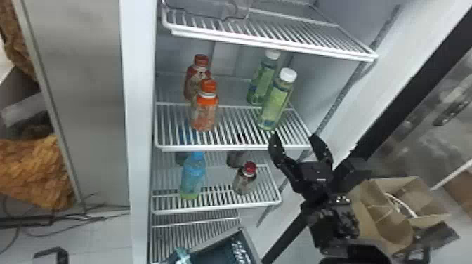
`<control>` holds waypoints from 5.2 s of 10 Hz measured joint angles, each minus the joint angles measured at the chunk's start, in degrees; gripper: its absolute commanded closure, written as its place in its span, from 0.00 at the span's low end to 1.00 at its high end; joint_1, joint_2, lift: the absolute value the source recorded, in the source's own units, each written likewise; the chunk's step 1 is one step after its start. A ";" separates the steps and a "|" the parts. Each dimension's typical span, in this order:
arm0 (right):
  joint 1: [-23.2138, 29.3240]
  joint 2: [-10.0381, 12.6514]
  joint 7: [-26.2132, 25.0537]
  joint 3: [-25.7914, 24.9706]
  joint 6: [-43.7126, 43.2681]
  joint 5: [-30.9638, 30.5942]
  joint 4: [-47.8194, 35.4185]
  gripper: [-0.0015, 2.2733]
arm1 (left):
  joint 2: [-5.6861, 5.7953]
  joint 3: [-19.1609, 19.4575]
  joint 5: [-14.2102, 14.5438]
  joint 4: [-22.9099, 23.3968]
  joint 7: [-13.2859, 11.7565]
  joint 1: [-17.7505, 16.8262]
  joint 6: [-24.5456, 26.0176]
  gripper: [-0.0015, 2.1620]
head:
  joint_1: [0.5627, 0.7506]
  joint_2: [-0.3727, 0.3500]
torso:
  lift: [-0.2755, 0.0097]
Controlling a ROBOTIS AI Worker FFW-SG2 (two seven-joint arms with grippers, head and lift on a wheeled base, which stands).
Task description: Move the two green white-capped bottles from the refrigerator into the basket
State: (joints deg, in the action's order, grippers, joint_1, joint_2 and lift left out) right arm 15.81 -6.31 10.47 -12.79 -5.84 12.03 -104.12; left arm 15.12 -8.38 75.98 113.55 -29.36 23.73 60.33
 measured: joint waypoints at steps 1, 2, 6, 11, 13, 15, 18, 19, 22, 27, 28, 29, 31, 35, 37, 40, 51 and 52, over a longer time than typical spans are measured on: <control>-1.54 -0.17 0.66 0.00 0.56 -0.26 1.12 0.03 | 0.00 0.03 0.00 0.00 0.01 -0.08 0.00 0.56 | 0.70 0.03 | 0.95; -3.04 -0.26 0.95 0.00 0.87 -0.67 2.35 0.03 | 0.00 -0.01 0.00 0.00 0.07 -0.13 0.00 0.56 | 0.70 0.03 | 0.95; -7.56 -0.45 1.03 -0.10 1.73 -2.06 5.47 0.03 | 0.00 0.07 0.00 0.00 0.08 -0.25 -0.01 0.56 | 0.70 0.03 | 0.95; -13.80 -0.89 2.46 0.22 2.18 -3.01 10.15 0.03 | -0.09 0.16 0.05 0.00 0.09 -0.35 -0.01 0.56 | 0.70 0.03 | 0.95; -16.46 -0.90 2.71 0.64 2.18 -3.13 13.02 0.03 | -0.09 0.16 0.11 0.00 0.09 -0.38 -0.01 0.56 | 0.70 0.03 | 0.95; -17.81 -0.90 2.72 1.32 2.18 -3.11 14.28 0.13 | -0.09 0.24 0.12 0.00 0.09 -0.40 -0.09 0.56 | 0.70 0.03 | 0.95; -18.77 -0.81 2.64 1.99 3.80 -3.23 14.62 0.34 | -0.08 0.40 0.26 0.00 0.09 -0.23 -0.26 0.56 | 0.70 0.03 | 0.95; -18.52 -0.62 2.46 2.00 3.99 -3.40 13.96 0.35 | -0.07 0.47 0.32 0.00 0.09 -0.13 -0.28 0.56 | 0.70 0.03 | 0.95; -17.92 -0.54 2.26 1.81 4.01 -3.55 12.73 0.36 | 0.00 0.50 0.34 0.00 0.09 0.01 -0.29 0.56 | 0.70 0.03 | 0.95; -13.23 -0.46 2.27 1.83 5.23 -2.73 5.12 0.36 | -0.01 0.44 0.34 0.00 0.09 -0.06 -0.40 0.56 | 0.70 0.03 | 0.95; -11.56 -0.46 2.29 1.89 6.02 -2.33 2.43 0.36 | 0.00 0.38 0.34 0.00 0.09 -0.11 -0.39 0.56 | 0.70 0.03 | 0.95; -9.33 -0.46 2.34 1.98 7.19 -1.66 -1.11 0.36 | 0.00 0.30 0.34 0.00 0.09 -0.21 -0.34 0.56 | 0.70 0.03 | 0.95; -6.20 -0.46 3.38 2.06 9.49 0.05 -5.35 0.36 | 0.06 0.24 0.34 0.00 0.09 -0.27 -0.29 0.56 | 0.70 0.03 | 0.95; 1.76 -0.40 5.20 1.72 16.18 2.83 -15.53 0.36 | 0.09 0.26 0.34 0.00 0.09 -0.29 -0.29 0.56 | 0.70 0.03 | 0.95; 5.85 -0.04 7.04 1.82 20.04 4.56 -21.97 0.36 | 0.03 0.27 0.33 0.00 0.09 -0.28 -0.29 0.56 | 0.70 0.03 | 0.95; 13.55 0.47 8.26 1.82 27.73 8.85 -32.88 0.36 | 0.00 0.41 0.24 0.00 0.09 -0.21 -0.29 0.56 | 0.70 0.03 | 0.95; 36.62 4.47 4.38 -2.91 56.62 19.29 -58.35 0.36 | 0.00 0.61 0.11 0.00 0.05 0.44 -0.35 0.56 | 0.70 0.03 | 0.95; 38.55 4.67 3.05 -3.05 59.33 20.35 -59.83 0.36 | 0.03 0.61 0.07 0.00 0.04 0.45 -0.35 0.56 | 0.70 0.03 | 0.95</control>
State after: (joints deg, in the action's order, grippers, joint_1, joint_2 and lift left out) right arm 54.35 -1.64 13.53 -15.85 53.50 32.38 -163.94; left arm 15.15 -7.77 76.05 113.55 -29.32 24.19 59.99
